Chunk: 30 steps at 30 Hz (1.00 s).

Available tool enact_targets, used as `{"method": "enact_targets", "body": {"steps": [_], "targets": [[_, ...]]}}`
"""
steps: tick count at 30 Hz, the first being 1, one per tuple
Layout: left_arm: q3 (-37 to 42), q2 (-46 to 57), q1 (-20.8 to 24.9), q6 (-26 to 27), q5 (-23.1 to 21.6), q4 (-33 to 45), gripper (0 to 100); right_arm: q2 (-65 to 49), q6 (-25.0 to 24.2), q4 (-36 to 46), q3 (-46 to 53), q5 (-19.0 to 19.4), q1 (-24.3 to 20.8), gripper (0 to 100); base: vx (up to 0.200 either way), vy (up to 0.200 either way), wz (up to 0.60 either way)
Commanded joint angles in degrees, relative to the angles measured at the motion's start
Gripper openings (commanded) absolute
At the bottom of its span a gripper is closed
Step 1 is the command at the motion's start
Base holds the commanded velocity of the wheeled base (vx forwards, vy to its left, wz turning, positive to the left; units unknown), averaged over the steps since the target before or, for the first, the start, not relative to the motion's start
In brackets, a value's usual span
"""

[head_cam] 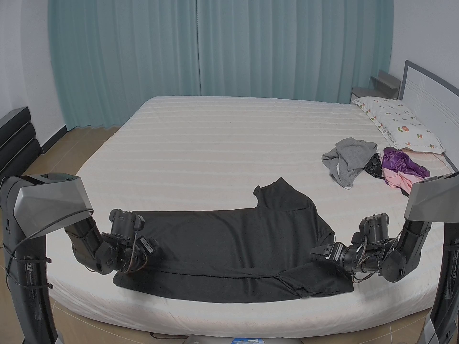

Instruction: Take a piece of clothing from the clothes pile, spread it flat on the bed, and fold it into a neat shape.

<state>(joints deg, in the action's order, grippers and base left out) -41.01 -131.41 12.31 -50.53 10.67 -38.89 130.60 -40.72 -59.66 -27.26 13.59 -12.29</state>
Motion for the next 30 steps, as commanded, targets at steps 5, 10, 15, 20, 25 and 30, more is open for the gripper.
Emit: {"method": "enact_targets", "body": {"steps": [5, 10, 15, 20, 25, 30], "targets": [[-4.9, -1.2, -3.4, -5.9, 1.0, -7.4, 100, 0.2, 0.0, 0.0, 0.0, 0.0, 0.0, 100, 0.0, 0.0, 0.0], [-4.4, -0.9, -4.7, -7.7, 1.1, -11.1, 100, 0.4, -0.1, -0.1, 0.0, 0.0, 0.0, 100, 0.0, 0.0, 0.0], [-1.5, 2.0, -5.1, -8.2, 0.4, -11.2, 100, 0.5, -0.1, -0.1, 0.0, 0.0, 0.0, 100, 0.0, 0.0, 0.0], [4.1, 6.4, -4.7, -7.4, -2.7, -10.7, 100, 0.5, -0.1, -0.1, 0.0, 0.0, 0.0, 100, 0.0, 0.0, 0.0], [8.9, 7.8, -4.9, -3.7, -6.6, -10.6, 100, 0.5, -0.1, -0.1, 0.0, 0.0, 0.0, 100, 0.0, 0.0, 0.0], [9.5, 3.2, -4.9, -1.6, -6.4, -11.1, 100, 0.5, -0.1, -0.1, 0.1, 0.0, 0.0, 100, 0.0, 0.0, 0.0]]}}
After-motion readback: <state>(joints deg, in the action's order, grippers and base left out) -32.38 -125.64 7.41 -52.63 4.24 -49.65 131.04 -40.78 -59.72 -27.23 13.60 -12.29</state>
